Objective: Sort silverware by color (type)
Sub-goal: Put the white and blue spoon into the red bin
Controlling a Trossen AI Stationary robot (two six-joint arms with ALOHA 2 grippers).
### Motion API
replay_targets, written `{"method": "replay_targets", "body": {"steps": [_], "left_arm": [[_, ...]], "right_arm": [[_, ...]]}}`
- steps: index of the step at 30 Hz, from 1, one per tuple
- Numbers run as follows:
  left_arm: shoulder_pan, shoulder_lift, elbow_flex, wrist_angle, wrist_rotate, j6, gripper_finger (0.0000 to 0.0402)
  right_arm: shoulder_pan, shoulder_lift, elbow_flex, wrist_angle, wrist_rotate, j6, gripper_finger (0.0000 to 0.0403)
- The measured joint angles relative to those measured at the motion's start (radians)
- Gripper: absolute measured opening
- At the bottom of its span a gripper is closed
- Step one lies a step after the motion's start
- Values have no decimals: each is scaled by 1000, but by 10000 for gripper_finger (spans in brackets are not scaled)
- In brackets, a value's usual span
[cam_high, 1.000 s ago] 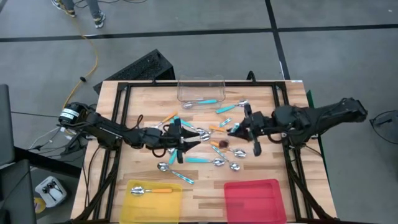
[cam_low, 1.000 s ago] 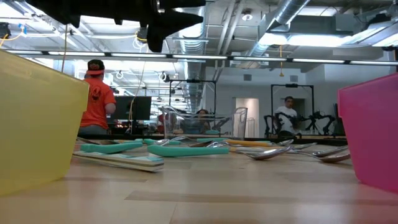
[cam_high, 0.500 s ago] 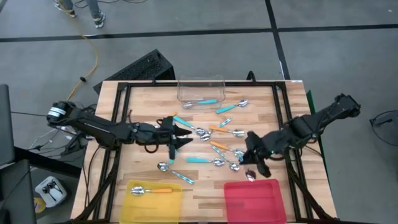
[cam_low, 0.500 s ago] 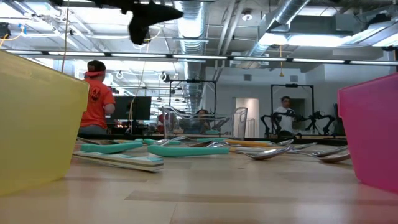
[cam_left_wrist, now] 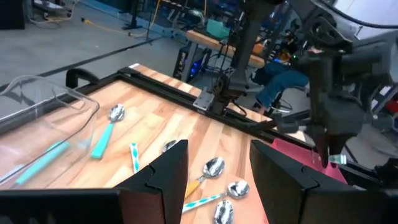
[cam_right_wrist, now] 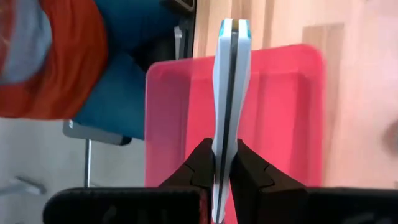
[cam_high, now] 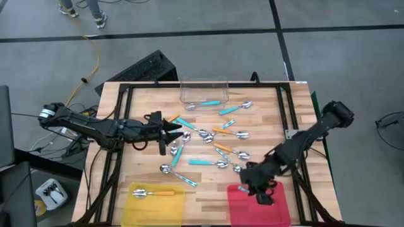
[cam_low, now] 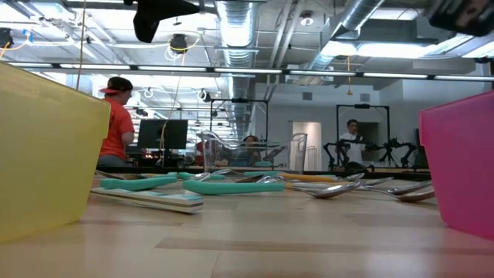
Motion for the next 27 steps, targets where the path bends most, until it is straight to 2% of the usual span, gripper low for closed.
{"method": "replay_targets", "body": {"steps": [6,10,14,22,27], "left_arm": [[-2,10,0,-7,9,0,155],[-2,9,0,-19,8,-1,155],[-2,9,0,-20,4,0,155],[-2,9,0,-20,-45,7,155],[-2,9,0,-17,-52,11,155]], "right_arm": [[25,102,-15,58,-64,-12,53],[26,126,-55,124,-71,-13,54],[35,113,-102,184,-50,-24,55],[45,40,-292,440,-39,-9,56],[32,29,-356,486,-40,5,56]]}}
